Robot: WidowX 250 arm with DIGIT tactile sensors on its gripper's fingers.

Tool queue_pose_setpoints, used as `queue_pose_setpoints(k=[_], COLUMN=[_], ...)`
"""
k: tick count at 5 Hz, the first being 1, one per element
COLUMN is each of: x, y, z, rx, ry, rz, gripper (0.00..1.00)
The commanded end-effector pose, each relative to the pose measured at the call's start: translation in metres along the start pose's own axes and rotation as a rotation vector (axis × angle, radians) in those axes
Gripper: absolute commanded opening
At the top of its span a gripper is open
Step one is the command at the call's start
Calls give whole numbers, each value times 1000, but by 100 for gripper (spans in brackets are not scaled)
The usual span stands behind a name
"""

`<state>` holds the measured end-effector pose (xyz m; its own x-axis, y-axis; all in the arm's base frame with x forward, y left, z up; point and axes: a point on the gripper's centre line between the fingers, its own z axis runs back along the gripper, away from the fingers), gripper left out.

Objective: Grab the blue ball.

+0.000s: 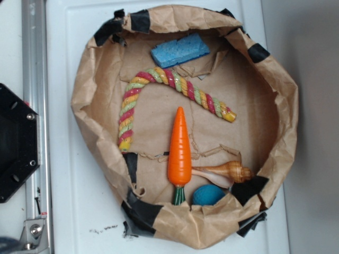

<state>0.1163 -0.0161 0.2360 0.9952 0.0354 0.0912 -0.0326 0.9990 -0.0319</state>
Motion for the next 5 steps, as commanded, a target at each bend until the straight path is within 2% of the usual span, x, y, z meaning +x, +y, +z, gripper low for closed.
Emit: queue_pose_setpoints(k=[1,2,3,4,5], x=[0,47,99,147,190], y=[0,10,8,17,19], z=[0,-40,-64,-94,-109], rx=[0,95,21,38,-5], ry=[0,-262,-435,-413,-389], rz=[0,-213,-428,-481,-495], gripper=[100,100,100,100,100])
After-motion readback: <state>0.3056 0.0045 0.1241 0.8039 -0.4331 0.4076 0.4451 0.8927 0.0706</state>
